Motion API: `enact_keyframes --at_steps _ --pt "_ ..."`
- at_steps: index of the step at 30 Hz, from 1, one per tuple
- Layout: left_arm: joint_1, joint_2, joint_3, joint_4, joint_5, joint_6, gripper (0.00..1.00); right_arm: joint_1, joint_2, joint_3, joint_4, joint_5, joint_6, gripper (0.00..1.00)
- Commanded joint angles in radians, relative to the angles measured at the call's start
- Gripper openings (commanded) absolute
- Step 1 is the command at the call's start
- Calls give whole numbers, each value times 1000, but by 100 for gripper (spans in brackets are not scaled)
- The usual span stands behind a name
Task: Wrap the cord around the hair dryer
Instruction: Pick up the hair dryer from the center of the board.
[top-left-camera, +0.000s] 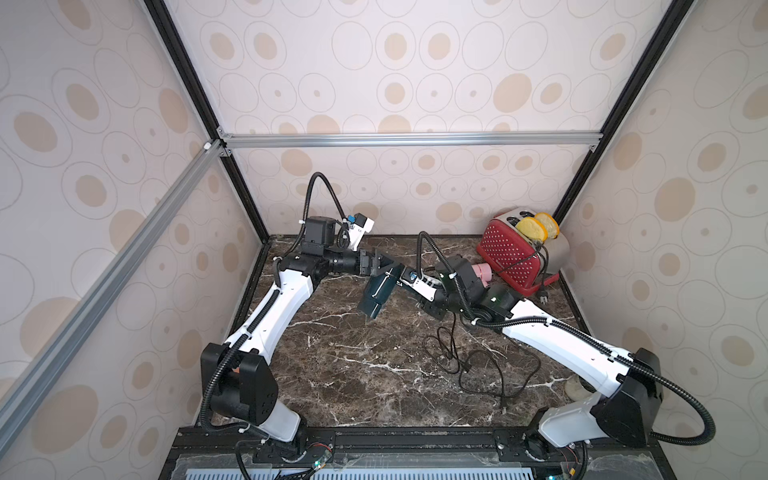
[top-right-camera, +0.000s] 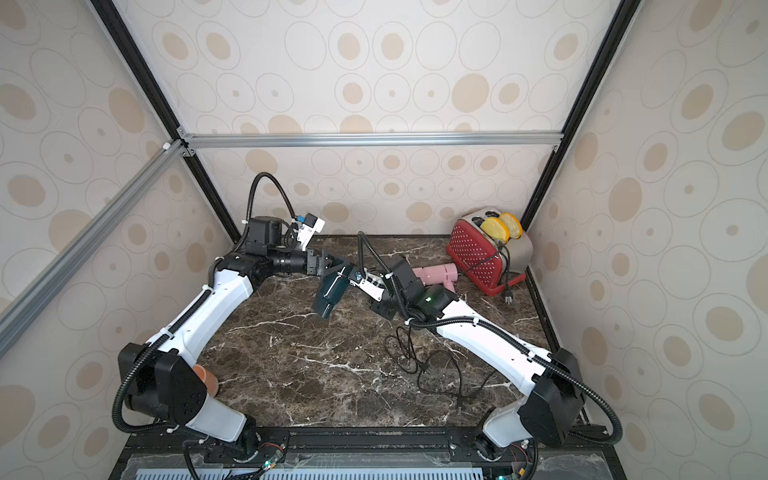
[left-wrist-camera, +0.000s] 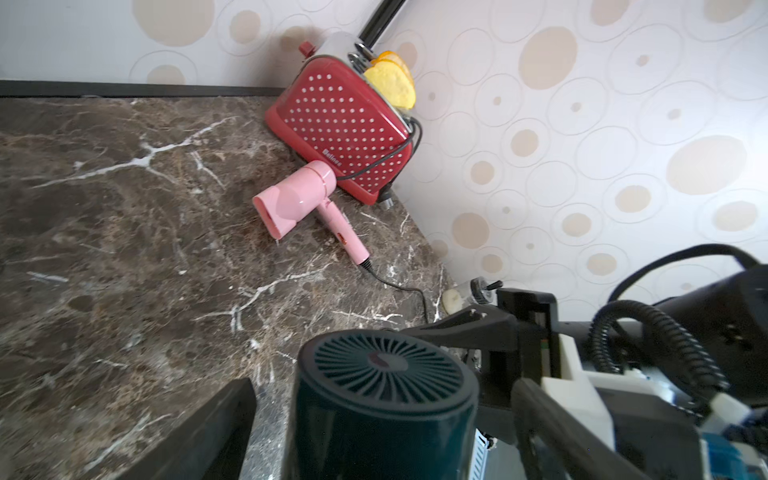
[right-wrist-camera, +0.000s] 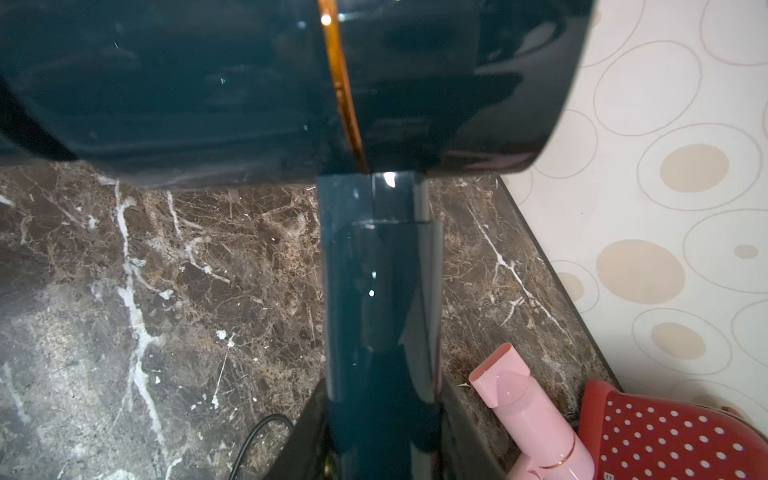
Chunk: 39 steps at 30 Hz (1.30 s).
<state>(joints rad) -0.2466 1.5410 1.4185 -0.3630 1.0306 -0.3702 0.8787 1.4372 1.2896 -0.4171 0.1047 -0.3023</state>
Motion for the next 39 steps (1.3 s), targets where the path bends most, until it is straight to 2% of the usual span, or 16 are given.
enact_keyframes --at_steps 1,17,21,25,26,30,38,39 --pt "4 -26 -7 79 103 -77 95 3 -34 38 58 23 -55 0" --pt "4 -45 -19 29 144 -43 80 3 -71 97 22 -2 -104 0" --pt "3 -50 -15 42 144 -54 70 4 -56 96 17 1 -113 0" --pt "-1 -52 -17 61 165 -79 55 3 -40 97 42 22 -118 0" --pt "-3 -52 -19 62 168 -82 54 3 -35 102 46 24 -120 0" --pt "-21 -55 -31 55 183 -88 66 3 -17 124 59 19 -131 0" --pt "-32 -52 -21 1 217 -53 67 2 0 156 27 -21 -212 0" --pt "-32 -50 -17 0 220 -52 69 3 -4 153 23 -38 -233 0"
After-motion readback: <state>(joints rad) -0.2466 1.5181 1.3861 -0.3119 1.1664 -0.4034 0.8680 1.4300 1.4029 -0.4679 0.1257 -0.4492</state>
